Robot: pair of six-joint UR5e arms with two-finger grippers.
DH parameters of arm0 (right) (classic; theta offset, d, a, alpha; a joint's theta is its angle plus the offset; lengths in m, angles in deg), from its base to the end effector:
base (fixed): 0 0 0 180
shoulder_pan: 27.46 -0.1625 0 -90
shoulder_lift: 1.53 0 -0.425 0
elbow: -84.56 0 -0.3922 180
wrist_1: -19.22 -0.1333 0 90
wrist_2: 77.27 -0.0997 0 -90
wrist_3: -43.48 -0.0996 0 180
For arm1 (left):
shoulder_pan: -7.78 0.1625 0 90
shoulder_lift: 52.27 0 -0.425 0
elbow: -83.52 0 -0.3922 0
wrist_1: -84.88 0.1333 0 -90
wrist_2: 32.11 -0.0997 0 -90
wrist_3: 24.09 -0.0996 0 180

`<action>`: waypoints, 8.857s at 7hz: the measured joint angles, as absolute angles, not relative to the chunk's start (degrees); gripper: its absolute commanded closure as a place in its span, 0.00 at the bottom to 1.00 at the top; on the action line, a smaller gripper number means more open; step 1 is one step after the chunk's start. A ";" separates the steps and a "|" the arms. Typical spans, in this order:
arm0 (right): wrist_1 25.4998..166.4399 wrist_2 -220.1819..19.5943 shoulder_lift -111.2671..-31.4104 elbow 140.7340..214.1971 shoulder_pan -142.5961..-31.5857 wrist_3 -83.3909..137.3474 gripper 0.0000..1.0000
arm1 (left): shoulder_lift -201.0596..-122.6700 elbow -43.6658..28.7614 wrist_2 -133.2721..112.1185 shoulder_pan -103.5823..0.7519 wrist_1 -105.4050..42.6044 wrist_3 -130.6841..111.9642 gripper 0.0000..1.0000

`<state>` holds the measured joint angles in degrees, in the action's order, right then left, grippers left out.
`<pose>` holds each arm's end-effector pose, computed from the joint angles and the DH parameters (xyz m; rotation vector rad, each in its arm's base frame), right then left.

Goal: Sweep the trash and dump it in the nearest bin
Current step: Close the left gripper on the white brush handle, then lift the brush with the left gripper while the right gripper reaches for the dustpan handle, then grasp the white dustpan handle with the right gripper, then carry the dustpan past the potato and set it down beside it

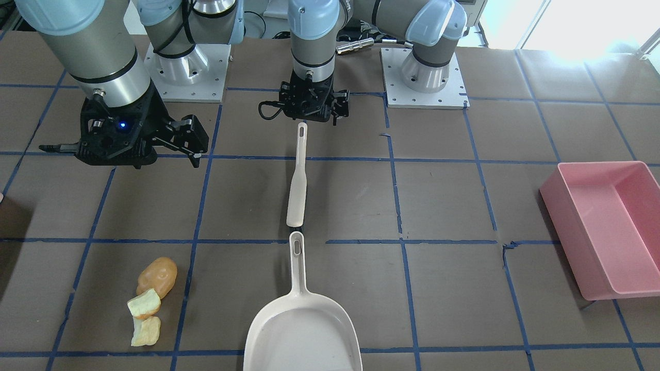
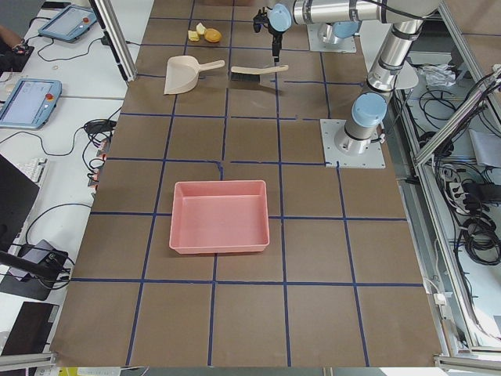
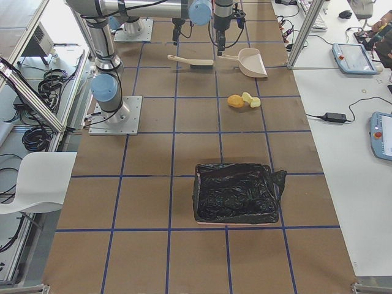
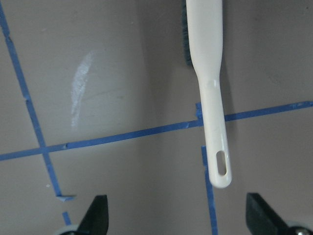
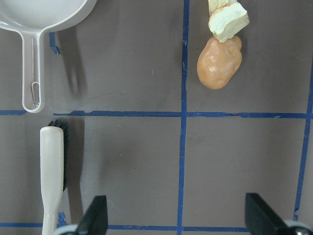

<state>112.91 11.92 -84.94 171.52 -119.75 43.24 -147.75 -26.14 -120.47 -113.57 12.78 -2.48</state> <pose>0.1562 -0.5344 0.4611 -0.0560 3.1269 -0.0033 -0.3670 -0.3408 0.3076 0.2608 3.0937 0.1956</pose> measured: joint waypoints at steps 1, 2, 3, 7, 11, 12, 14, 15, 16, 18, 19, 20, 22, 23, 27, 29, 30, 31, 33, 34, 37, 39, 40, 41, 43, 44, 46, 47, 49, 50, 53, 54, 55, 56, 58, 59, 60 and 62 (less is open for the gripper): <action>112.91 11.94 -84.94 171.60 -119.74 43.41 0.00 | -151.18 -26.94 -120.54 -115.99 16.89 -1.27 0.01; 112.91 11.96 -84.94 171.63 -119.74 43.45 0.00 | -153.83 -27.35 -120.47 -117.57 18.96 -0.85 0.01; 112.91 12.00 -84.94 171.65 -119.74 43.47 0.00 | -155.31 -27.65 -120.23 -118.38 19.74 -0.75 0.02; 112.91 11.91 -84.94 171.66 -119.89 43.48 0.00 | -155.94 -31.26 -120.47 -118.93 23.80 -0.82 0.07; 112.92 11.54 -85.00 171.66 -119.99 43.40 0.00 | -155.55 -31.76 -120.57 -118.92 24.49 -1.03 0.68; 112.91 11.51 -84.97 171.66 -119.99 43.39 0.00 | -155.41 -31.78 -120.55 -118.90 24.49 -1.09 0.92; 112.91 11.26 -84.98 171.61 -119.98 43.34 0.00 | -154.72 -31.77 -120.51 -118.84 24.55 -0.97 1.00; 112.92 11.19 -84.98 171.58 -119.99 43.31 0.00 | -154.30 -31.77 -120.48 -118.81 24.57 -0.66 1.00; 112.91 11.18 -84.98 171.58 -120.01 43.31 0.00 | -154.00 -31.78 -120.50 -118.80 24.56 -0.26 1.00; 112.91 11.26 -84.95 171.58 -120.01 43.36 0.00 | -153.27 -31.63 -120.65 -118.62 24.45 0.14 1.00; 112.92 11.21 -84.94 171.62 -120.00 43.38 0.00 | -151.86 -31.41 -120.74 -118.01 23.30 -0.02 1.00; 112.93 11.14 -84.94 171.65 -119.96 43.39 0.00 | -150.13 -31.30 -120.67 -116.98 21.17 -0.32 1.00; 113.19 11.16 -84.91 171.68 -120.09 43.41 0.00 | -144.74 -29.83 -120.73 -113.76 14.64 -0.58 1.00; 114.17 11.18 -84.51 171.74 -120.40 43.23 0.00 | -142.01 -28.22 -120.74 -110.61 10.17 -0.76 1.00; 123.51 11.24 -77.22 171.36 -128.57 36.15 0.00 | -140.59 -10.11 -120.00 -96.90 -10.58 -9.32 1.00; 126.72 11.15 -72.77 171.26 -131.55 31.30 0.00 | -142.23 -2.71 -119.68 -91.61 -14.53 -13.85 1.00; 129.10 11.16 -70.46 171.37 -132.89 28.38 0.00 | -143.77 0.55 -119.65 -90.52 -15.12 -14.86 1.00; 132.91 11.22 -67.51 171.38 -134.90 25.55 0.00 | -145.19 3.24 -119.61 -90.15 -15.32 -16.03 1.00; 138.50 11.23 -61.63 170.92 -138.53 22.50 0.00 | -146.75 6.46 -119.69 -89.81 -15.34 -18.11 1.00; 139.54 11.30 -60.41 170.57 -138.91 22.35 0.00 | -146.93 6.86 -119.87 -89.74 -15.32 -18.37 1.00; 141.09 11.72 -59.45 170.45 -137.22 23.10 0.11 | -146.88 6.99 -120.21 -89.62 -15.79 -20.51 1.00; 141.66 11.36 -59.12 170.76 -136.85 22.62 0.25 | -146.77 6.88 -120.38 -89.68 -16.11 -21.64 1.00; 141.67 11.23 -58.98 170.87 -136.86 22.47 0.41 | -146.70 6.76 -120.39 -89.71 -16.07 -21.76 1.00; 141.62 11.16 -58.90 170.94 -136.87 22.45 0.56 | -146.64 6.58 -120.34 -89.72 -16.04 -21.79 1.00; 141.52 11.11 -58.81 170.90 -136.87 22.60 0.86 | -146.58 6.30 -120.11 -89.80 -16.00 -21.80 1.00; 141.43 11.09 -58.82 170.76 -136.84 22.61 0.92 | -146.58 6.20 -119.94 -89.82 -15.96 -21.80 1.00; 141.07 11.12 -59.00 170.60 -136.80 22.59 0.96 | -146.58 6.11 -119.78 -89.82 -15.94 -21.80 1.00; 140.93 11.16 -59.21 170.53 -136.68 22.76 0.99 | -146.58 6.09 -119.75 -89.81 -15.93 -21.81 1.00; 138.93 11.35 -61.14 170.25 -136.04 25.45 1.00 | -146.58 6.09 -119.74 -89.78 -15.93 -21.81 1.00; 136.24 11.43 -63.34 170.09 -134.96 29.59 1.00 | -146.57 6.09 -119.74 -89.78 -15.93 -21.81 1.00; 126.60 11.31 -71.04 169.90 -126.01 48.10 1.00 | -146.52 6.08 -119.74 -89.78 -15.93 -21.81 0.99; 123.93 11.51 -73.13 169.85 -122.17 55.93 1.00 | -146.46 6.09 -119.74 -89.78 -15.93 -21.80 0.99; 121.21 11.88 -74.73 169.48 -117.40 65.86 1.00 | -146.42 6.09 -119.74 -89.78 -15.93 -21.81 0.99; 117.95 12.04 -75.58 168.55 -112.07 75.52 1.00 | -146.41 6.09 -119.75 -89.78 -15.93 -21.81 0.99; 114.25 12.26 -75.22 166.49 -100.79 94.67 1.00 | -146.40 6.09 -119.76 -89.78 -15.93 -21.81 0.99; 114.19 12.89 -74.62 166.02 -96.64 103.73 1.00 | -146.40 6.09 -119.76 -89.78 -15.93 -21.81 0.99; 116.09 14.12 -73.93 165.87 -93.63 113.13 1.00 | -146.40 6.06 -119.80 -89.78 -15.93 -21.80 0.99; 122.17 17.11 -71.24 166.04 -90.27 128.89 1.00 | -146.40 6.01 -119.88 -89.78 -15.93 -21.81 0.99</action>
